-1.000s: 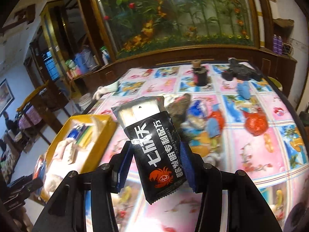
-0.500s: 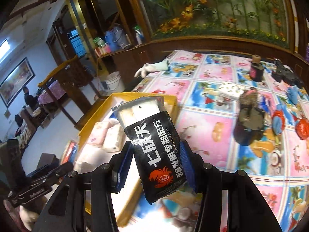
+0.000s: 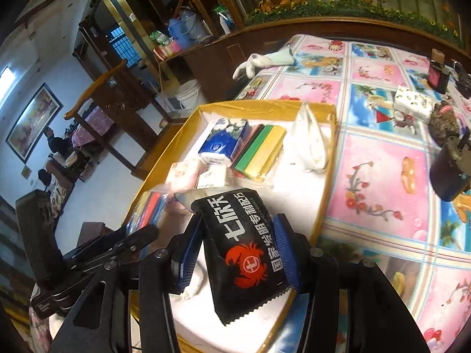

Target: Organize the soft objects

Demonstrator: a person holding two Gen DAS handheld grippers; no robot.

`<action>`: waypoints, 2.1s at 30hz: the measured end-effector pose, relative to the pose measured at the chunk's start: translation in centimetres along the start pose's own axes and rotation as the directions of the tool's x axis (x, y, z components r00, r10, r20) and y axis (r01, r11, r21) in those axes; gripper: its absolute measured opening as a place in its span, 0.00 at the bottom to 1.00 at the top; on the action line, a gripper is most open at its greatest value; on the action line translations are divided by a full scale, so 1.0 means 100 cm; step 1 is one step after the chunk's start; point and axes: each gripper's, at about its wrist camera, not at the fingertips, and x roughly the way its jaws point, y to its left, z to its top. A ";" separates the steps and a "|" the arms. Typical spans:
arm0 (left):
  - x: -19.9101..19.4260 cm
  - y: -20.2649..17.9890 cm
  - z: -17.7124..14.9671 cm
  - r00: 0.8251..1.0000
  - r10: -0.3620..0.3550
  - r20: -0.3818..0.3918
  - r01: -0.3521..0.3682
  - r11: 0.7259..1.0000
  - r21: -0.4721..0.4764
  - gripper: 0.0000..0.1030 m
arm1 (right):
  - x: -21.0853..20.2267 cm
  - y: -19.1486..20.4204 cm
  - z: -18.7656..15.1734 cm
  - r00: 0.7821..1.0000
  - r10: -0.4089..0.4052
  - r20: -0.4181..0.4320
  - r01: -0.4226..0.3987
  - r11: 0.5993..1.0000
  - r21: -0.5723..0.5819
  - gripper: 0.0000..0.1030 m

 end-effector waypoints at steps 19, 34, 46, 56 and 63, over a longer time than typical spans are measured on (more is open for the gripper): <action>-0.065 -0.006 -0.001 0.982 -0.063 0.181 0.074 0.996 -0.053 0.52 | 0.017 0.028 -0.019 0.999 -0.016 -0.030 0.015 0.999 -0.045 0.75; -0.084 -0.060 -0.015 0.979 -0.111 0.173 0.105 0.994 0.040 0.52 | -0.074 0.004 -0.050 0.970 -0.137 0.201 0.165 0.977 -0.133 0.89; -0.089 -0.107 -0.023 0.976 -0.156 0.151 0.137 0.983 0.124 0.62 | -0.123 -0.044 -0.073 0.916 -0.254 0.312 0.297 0.950 -0.099 0.91; -0.067 -0.154 -0.025 0.973 -0.226 0.053 0.214 0.962 0.170 0.62 | -0.142 -0.098 -0.067 0.892 -0.338 0.299 0.355 0.935 -0.001 0.94; -0.043 -0.187 -0.026 0.960 -0.276 -0.043 0.279 0.942 0.184 0.62 | -0.146 -0.134 -0.052 0.880 -0.382 0.283 0.390 0.920 0.030 0.95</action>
